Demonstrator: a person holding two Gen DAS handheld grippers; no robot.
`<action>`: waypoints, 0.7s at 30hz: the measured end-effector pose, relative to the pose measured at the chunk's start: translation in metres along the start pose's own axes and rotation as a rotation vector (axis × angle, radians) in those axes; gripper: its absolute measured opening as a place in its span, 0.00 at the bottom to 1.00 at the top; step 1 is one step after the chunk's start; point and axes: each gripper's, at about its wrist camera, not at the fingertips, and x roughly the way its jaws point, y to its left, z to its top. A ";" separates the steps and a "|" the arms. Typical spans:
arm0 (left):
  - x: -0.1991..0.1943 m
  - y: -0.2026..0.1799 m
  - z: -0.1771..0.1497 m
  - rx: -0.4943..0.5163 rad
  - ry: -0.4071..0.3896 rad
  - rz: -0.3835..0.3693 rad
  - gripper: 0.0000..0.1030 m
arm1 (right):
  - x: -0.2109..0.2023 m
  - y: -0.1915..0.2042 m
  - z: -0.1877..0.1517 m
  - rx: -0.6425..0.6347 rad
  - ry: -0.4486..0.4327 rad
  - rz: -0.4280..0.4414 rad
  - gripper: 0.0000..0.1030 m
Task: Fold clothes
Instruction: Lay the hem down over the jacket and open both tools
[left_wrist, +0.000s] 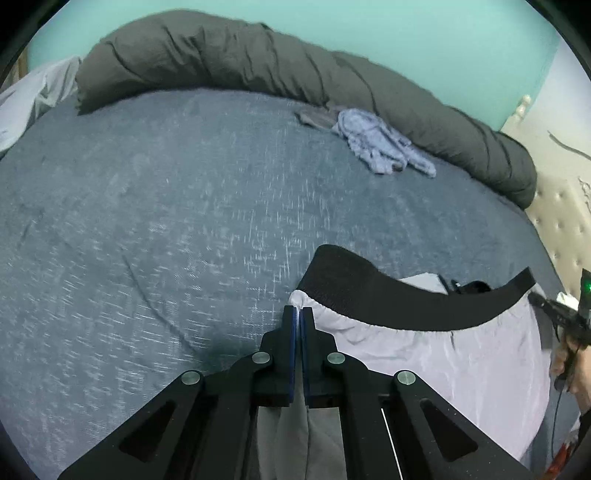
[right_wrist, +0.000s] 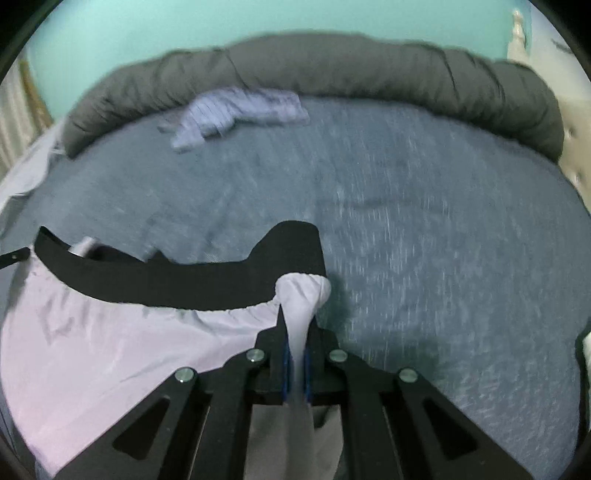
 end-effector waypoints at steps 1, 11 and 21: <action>0.006 0.000 -0.001 -0.007 0.008 0.007 0.04 | 0.006 -0.001 -0.002 0.002 0.015 -0.011 0.08; -0.022 -0.008 -0.009 0.053 -0.016 0.080 0.41 | -0.059 -0.004 -0.010 0.064 -0.109 -0.009 0.41; -0.085 -0.051 -0.067 0.030 -0.058 0.038 0.42 | -0.118 0.085 -0.081 0.055 -0.081 0.269 0.28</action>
